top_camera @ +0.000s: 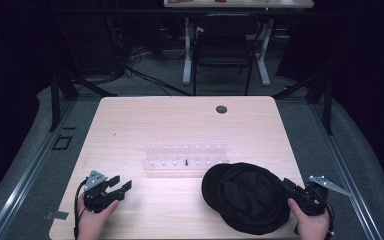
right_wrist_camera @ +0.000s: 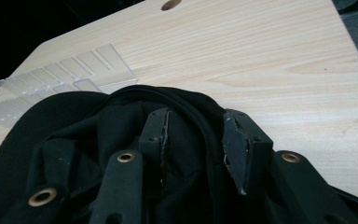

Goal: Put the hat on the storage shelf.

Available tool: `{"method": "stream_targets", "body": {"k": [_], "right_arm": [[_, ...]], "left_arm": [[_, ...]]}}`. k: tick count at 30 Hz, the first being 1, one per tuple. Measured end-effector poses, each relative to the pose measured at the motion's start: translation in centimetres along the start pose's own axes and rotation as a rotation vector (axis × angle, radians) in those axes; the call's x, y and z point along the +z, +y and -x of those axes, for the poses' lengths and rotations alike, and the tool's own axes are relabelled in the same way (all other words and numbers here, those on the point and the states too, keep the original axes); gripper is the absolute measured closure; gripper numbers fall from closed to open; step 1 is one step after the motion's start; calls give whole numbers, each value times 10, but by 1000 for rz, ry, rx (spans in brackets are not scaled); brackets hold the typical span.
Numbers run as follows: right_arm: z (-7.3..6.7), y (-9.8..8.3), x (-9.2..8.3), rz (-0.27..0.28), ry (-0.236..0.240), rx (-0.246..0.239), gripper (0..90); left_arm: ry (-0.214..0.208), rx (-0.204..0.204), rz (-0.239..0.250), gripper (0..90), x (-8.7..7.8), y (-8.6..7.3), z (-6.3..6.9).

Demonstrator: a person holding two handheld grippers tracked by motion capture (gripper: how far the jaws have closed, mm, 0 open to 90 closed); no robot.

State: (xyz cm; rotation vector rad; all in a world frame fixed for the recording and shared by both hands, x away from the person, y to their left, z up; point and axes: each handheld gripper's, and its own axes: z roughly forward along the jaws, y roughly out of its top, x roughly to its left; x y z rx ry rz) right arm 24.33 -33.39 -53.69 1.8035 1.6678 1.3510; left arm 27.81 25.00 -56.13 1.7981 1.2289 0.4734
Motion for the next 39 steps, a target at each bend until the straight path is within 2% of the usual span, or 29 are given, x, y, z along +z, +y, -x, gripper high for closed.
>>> {"method": "stream_targets", "body": {"k": [3,6,12,16,17,19,21,25,28,29,31,32,33,36,37,39], "right_arm": [[0,0,0,-6,-14,7,605],[-1,2,-2,-28,-52,-14,601],[-11,9,-7,-93,-104,-32,582],[-15,22,-13,-160,-104,-17,572],[-15,24,-13,-178,-95,-11,566],[-16,28,-14,-211,-97,-30,565],[-16,31,-15,-233,-135,-65,595],[-11,36,-17,-271,-168,-63,640],[-9,37,-19,-277,-187,-44,654],[-7,37,-20,-293,-182,-45,654],[-7,37,-19,-321,-169,-10,658],[-5,41,-24,-387,-190,-71,666],[-6,40,-23,-394,-198,-73,668],[-3,38,-19,-437,-209,-58,694],[-4,34,-15,-407,-194,-10,702],[-1,32,-12,-443,-190,-8,711]], "left_arm": [[-13,12,-14,449,2,0,4],[-22,30,-34,450,5,0,5],[-28,6,-31,447,2,0,4],[-28,15,-17,447,2,-1,6],[-30,19,-25,447,1,-1,6],[-25,19,-18,447,1,-1,6],[-29,9,-19,446,1,-1,5],[-24,14,-24,446,0,-1,6],[-23,15,-25,446,1,-2,7],[-24,16,-34,446,1,-2,7],[-25,14,-33,446,2,-2,7],[-25,13,-34,446,2,-2,7],[-24,15,-38,446,1,-2,7],[-22,13,-29,446,2,-3,8],[-23,12,-28,445,2,-3,8],[-24,11,-26,446,1,-3,8]]}}
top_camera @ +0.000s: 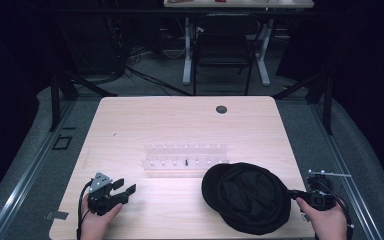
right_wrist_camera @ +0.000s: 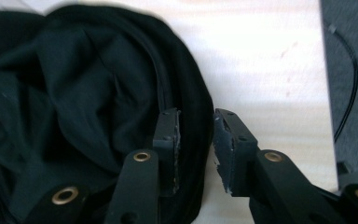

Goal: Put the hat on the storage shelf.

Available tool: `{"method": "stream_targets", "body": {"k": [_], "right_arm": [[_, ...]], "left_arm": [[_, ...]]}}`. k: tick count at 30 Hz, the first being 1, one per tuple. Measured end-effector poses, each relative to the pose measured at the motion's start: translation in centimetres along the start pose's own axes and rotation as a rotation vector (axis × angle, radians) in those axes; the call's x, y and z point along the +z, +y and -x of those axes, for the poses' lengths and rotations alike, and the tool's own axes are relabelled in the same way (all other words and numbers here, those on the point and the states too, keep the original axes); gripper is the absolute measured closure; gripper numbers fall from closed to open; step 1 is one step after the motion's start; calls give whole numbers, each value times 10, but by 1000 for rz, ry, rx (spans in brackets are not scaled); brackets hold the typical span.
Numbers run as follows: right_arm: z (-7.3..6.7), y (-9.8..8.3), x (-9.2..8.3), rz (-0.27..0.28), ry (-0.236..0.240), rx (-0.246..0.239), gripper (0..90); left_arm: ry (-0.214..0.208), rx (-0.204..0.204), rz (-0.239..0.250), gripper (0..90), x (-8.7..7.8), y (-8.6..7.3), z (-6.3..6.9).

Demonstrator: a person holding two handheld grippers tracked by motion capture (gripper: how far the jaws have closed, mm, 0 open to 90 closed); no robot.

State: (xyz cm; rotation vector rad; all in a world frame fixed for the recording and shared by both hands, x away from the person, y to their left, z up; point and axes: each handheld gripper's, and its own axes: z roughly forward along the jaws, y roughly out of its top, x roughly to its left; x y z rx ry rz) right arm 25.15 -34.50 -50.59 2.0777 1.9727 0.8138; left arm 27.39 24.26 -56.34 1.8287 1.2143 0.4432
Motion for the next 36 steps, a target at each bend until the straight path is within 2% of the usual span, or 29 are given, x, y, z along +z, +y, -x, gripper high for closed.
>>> {"method": "stream_targets", "body": {"k": [1,4,8,11,12,13,14,16,19,21,26,29,36], "right_arm": [[1,0,2,-8,17,8,712],[2,-1,5,-34,11,18,710],[5,-4,6,-58,41,47,713],[6,-6,7,-73,34,50,721],[7,-5,5,-108,4,32,722],[6,-8,10,-75,42,65,722],[8,-6,6,-126,-3,16,723],[7,-8,12,-99,39,59,741],[8,-7,15,-119,49,65,826],[8,-5,16,-127,53,61,852],[10,3,19,-125,53,56,866],[12,10,21,-153,58,35,866],[12,31,23,-208,19,7,862]], "left_arm": [[1,2,-1,446,0,0,0],[3,4,-6,445,0,1,0],[-2,3,-7,444,0,1,0],[-1,0,-2,444,0,0,0],[0,-2,0,444,0,0,0],[-2,-3,-1,444,0,0,0],[-2,-4,-1,444,0,0,0],[-2,-4,-1,444,0,0,0],[0,-4,0,444,0,0,0],[-3,1,-19,444,0,1,0],[-2,1,-8,444,1,0,1],[-2,3,-9,444,1,0,1],[-2,4,-12,443,2,0,1]]}}
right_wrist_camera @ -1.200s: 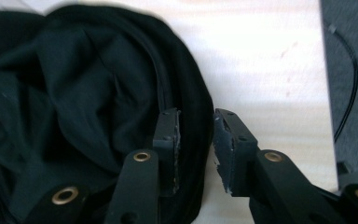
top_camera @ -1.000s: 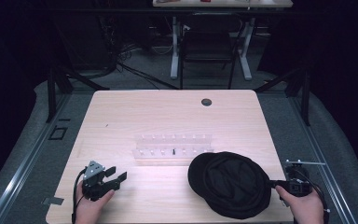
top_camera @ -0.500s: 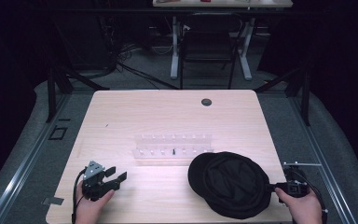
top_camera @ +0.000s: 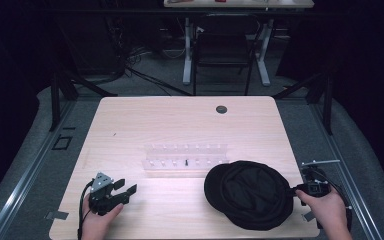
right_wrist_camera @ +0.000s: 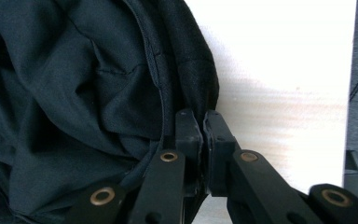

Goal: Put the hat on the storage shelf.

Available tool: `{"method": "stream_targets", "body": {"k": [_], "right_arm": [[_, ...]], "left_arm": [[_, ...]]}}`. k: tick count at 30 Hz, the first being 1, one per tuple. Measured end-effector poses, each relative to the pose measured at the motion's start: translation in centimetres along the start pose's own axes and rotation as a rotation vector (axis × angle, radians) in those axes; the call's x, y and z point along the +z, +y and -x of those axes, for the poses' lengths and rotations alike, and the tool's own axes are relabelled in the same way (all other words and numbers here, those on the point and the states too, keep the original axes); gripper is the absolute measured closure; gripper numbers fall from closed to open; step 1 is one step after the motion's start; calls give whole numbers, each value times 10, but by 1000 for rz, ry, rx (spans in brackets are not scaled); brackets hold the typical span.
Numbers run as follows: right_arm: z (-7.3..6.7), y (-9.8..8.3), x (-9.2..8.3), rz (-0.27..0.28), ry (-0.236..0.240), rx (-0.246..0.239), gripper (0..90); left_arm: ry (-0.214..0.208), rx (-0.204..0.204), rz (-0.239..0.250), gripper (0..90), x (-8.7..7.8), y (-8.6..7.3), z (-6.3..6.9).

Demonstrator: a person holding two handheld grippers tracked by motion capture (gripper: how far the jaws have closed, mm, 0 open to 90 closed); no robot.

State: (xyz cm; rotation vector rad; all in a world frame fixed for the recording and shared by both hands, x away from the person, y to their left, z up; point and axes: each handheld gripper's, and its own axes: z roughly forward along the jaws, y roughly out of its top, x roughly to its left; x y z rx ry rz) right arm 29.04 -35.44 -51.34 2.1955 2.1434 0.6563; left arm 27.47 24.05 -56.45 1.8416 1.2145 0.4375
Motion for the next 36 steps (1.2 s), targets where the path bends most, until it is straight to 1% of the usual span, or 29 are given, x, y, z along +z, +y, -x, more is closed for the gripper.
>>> {"method": "stream_targets", "body": {"k": [1,2,4,6,7,8,9,10,11,12,13,14,15,16,17,18,19,20,21,22,23,24,26,29,32,33,34,35,36], "right_arm": [[1,3,-1,-19,-6,-17,859],[-1,6,-1,-19,-1,-8,855],[-2,11,0,-59,-2,-17,842],[-3,15,2,-86,-15,-29,841],[-6,16,2,-102,-28,-20,839],[-4,18,2,-123,-23,-47,837],[-4,20,3,-139,-30,-49,833],[-4,21,4,-134,-26,-41,828],[-3,22,5,-146,-35,-44,823],[-2,22,5,-158,-27,-45,819],[-2,22,7,-149,-17,-37,813],[-1,23,8,-163,-18,-36,807],[1,22,10,-147,-9,-20,807],[2,23,10,-165,-3,-22,809],[4,22,11,-159,-1,-14,814],[5,24,10,-204,0,-31,820],[7,25,11,-212,-1,-37,829],[7,22,13,-178,24,-2,841],[8,23,13,-196,26,-2,848],[8,21,16,-161,39,22,854],[8,22,15,-179,34,13,856],[9,22,15,-179,35,15,862],[10,22,14,-187,51,14,868],[10,21,13,-167,64,45,872],[10,22,10,-178,67,39,874],[9,22,9,-173,67,43,874],[9,23,7,-182,66,34,875],[6,22,6,-167,47,55,875],[7,24,4,-185,60,33,876]], "left_arm": [[0,1,0,443,0,0,0],[-1,-1,1,443,1,0,0],[-1,0,-3,443,0,0,1],[-1,-1,-2,443,0,0,1],[-1,0,-2,443,0,0,1],[-1,0,-2,443,0,0,1],[-1,0,-3,443,0,0,0],[0,0,1,443,1,0,0],[0,0,2,443,1,0,0],[0,0,2,443,0,0,0],[0,-1,3,443,0,0,0],[0,0,2,444,0,0,0],[0,0,2,443,0,0,0],[1,-1,3,443,1,0,0],[0,-1,2,443,1,0,0],[0,0,-3,443,0,0,1],[1,0,-3,443,1,0,1],[1,-1,-3,443,1,0,1],[0,-1,-3,443,1,0,1],[0,0,-4,443,1,0,1],[1,2,-4,443,1,0,1],[1,1,-4,443,1,0,1],[1,2,-5,443,1,0,1],[2,1,-4,443,1,0,1],[1,-3,1,443,1,0,1],[2,-4,1,443,1,0,0],[3,-5,1,443,1,0,0],[3,-5,0,443,1,0,0],[3,-5,0,443,1,0,0]]}}
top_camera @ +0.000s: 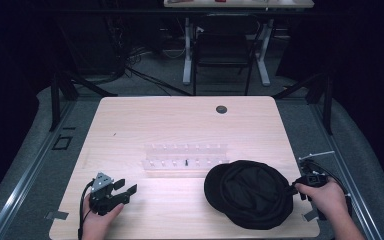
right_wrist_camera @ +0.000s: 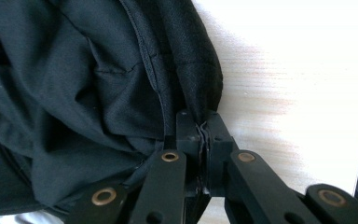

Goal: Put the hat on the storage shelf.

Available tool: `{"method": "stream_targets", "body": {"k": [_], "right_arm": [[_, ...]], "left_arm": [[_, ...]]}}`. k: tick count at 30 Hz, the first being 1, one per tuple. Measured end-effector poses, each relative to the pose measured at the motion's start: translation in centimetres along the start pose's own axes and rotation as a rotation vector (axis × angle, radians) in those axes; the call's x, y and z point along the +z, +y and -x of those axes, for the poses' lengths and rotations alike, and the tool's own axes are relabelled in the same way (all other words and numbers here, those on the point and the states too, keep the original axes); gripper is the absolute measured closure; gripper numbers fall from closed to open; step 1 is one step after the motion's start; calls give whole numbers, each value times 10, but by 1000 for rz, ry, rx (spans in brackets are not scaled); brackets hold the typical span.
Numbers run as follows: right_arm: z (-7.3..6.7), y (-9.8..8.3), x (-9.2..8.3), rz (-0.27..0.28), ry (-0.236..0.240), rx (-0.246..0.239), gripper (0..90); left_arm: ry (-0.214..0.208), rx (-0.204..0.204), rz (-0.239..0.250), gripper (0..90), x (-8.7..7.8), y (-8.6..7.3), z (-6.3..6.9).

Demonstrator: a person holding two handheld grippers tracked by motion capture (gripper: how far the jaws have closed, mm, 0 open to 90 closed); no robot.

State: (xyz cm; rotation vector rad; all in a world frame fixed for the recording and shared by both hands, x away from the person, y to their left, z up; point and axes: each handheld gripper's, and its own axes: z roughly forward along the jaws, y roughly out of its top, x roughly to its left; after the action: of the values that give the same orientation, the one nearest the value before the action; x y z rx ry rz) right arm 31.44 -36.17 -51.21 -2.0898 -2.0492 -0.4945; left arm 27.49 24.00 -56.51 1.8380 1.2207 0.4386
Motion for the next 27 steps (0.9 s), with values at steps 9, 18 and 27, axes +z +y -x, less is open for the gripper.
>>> {"method": "stream_targets", "body": {"k": [9,18,27], "right_arm": [[-9,-2,-20,35,56,-8,878],[-17,-4,-47,74,167,-22,880],[-30,-4,-70,85,235,-43,880]], "left_arm": [[-1,-1,-2,443,0,0,0],[0,-2,-3,443,0,0,0],[4,-3,-4,443,1,-1,0]]}}
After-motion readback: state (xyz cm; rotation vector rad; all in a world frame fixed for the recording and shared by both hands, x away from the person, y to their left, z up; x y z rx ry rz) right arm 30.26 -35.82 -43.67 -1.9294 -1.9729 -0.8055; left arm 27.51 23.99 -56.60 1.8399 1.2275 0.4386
